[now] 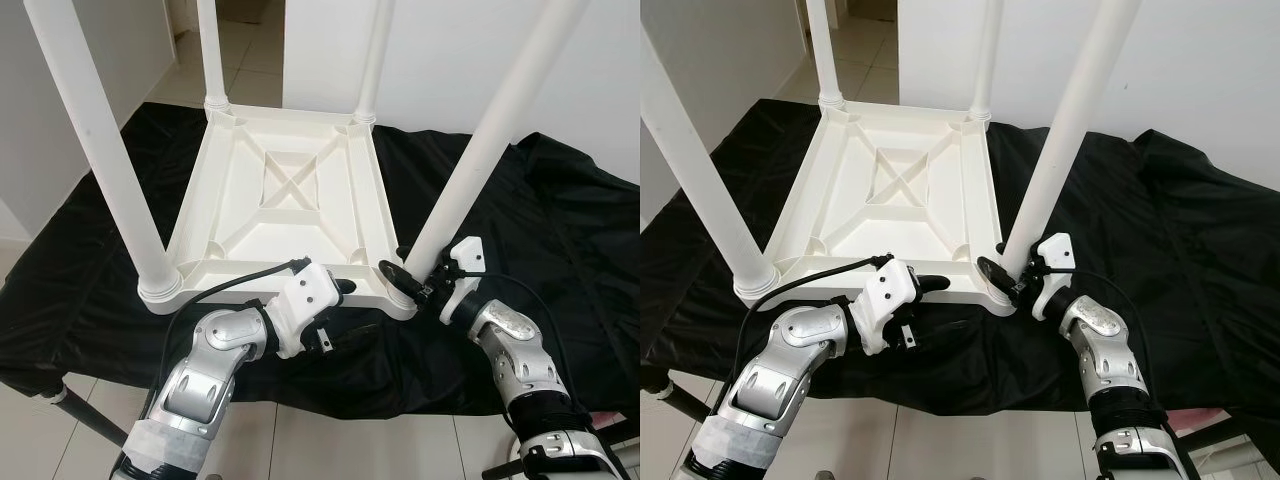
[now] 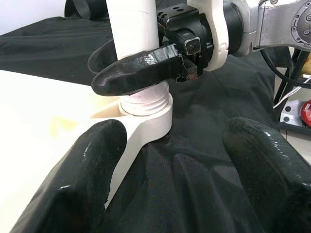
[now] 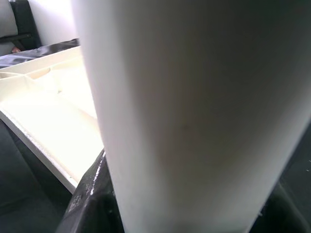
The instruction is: Building children table
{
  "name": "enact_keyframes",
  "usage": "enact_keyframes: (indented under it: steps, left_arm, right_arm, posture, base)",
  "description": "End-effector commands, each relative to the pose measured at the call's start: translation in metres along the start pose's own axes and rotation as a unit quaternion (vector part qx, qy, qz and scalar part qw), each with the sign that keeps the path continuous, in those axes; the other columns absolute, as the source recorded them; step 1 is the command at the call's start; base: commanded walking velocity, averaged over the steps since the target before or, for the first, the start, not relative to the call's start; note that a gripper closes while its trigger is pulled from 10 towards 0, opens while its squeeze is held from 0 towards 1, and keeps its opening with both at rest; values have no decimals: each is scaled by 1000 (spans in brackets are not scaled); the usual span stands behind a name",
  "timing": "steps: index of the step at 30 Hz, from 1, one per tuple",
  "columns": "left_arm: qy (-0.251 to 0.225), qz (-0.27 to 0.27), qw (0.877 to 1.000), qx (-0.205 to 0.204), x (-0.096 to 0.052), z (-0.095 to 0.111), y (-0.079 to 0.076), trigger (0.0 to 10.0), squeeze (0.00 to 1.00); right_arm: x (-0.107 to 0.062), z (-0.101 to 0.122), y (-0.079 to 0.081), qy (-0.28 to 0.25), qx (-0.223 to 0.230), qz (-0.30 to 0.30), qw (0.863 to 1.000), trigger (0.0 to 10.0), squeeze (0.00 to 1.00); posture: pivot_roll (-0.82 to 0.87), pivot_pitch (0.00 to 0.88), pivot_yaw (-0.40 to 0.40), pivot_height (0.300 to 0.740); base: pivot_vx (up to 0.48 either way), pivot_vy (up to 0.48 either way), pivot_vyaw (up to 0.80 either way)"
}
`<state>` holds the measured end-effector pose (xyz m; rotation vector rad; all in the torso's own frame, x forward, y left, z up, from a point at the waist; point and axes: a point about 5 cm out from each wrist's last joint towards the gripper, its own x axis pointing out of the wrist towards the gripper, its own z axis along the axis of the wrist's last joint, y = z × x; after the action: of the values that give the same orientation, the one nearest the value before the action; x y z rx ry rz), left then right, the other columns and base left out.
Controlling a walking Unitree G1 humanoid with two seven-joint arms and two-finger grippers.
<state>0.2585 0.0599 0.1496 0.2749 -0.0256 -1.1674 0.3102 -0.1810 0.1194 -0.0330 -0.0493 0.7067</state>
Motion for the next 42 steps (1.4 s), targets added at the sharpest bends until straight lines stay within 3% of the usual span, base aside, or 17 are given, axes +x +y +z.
enact_keyframes:
  steps: [1,4,5,14,19,23,25,28,29,30,40,41,42]
  left_arm:
    - [-1,-4,1000,-1,2,0,0,10000,0]
    - [-1,-1,1000,1,3,0,1,10000,0]
    - [-2,-1,1000,3,4,1,1,10000,0]
    - [-8,11,1000,9,9,2,4,10000,0]
    - [-17,32,999,5,12,5,9,10000,0]
    - [-27,34,999,-7,12,7,9,10000,0]
    - [-35,37,999,-16,12,8,9,10000,0]
    - [-36,41,998,-21,13,6,8,10000,0]
    - [-36,41,998,-21,13,6,8,10000,0]
    - [-34,42,998,-21,14,6,7,10000,0]
    - [-30,43,998,-19,15,4,7,10000,0]
    - [-34,49,998,-22,15,5,9,10000,0]
    - [-34,49,998,-22,15,5,9,10000,0]
  right_arm:
    - [-5,-8,-1,21,6,-1,1000,0,0]
    - [-6,-10,-2,22,8,-4,1000,0,0]
    - [-6,-10,-2,19,9,-9,1000,10000,0]
    - [-5,-5,9,-19,35,-52,998,10000,0]
    - [-8,-9,17,-8,45,-169,985,10000,0]
    - [-8,-12,22,-4,57,-197,979,10000,0]
    - [-9,-16,27,2,71,-230,971,10000,0]
    - [-9,-23,41,19,97,-344,934,10000,0]
    - [-9,-23,41,19,97,-344,934,10000,0]
    - [-8,-25,48,24,105,-377,920,10000,0]
    - [-3,-21,59,22,126,-389,912,10000,0]
    - [2,-18,61,18,126,-381,916,10000,1000]
    - [2,-18,61,18,126,-381,916,10000,1000]
  posture:
    - [21,0,-86,740]
    - [16,0,-83,740]
    - [11,0,-82,740]
    - [-2,0,-89,740]
    - [-7,0,-89,740]
    - [-8,0,-84,740]
    - [-9,0,-80,740]
    - [-15,0,-75,740]
    - [-15,0,-75,740]
    - [-17,0,-73,740]
    - [-21,0,-72,740]
    - [-23,0,-71,740]
    - [-23,0,-71,740]
  base:
    - [0,0,0]
    - [0,0,0]
    - [0,0,0]
    - [0,0,0]
    - [0,0,0]
    - [0,0,0]
    - [0,0,0]
    - [0,0,0]
    - [0,0,0]
    - [0,0,0]
    - [0,0,0]
    - [0,0,0]
    - [0,0,0]
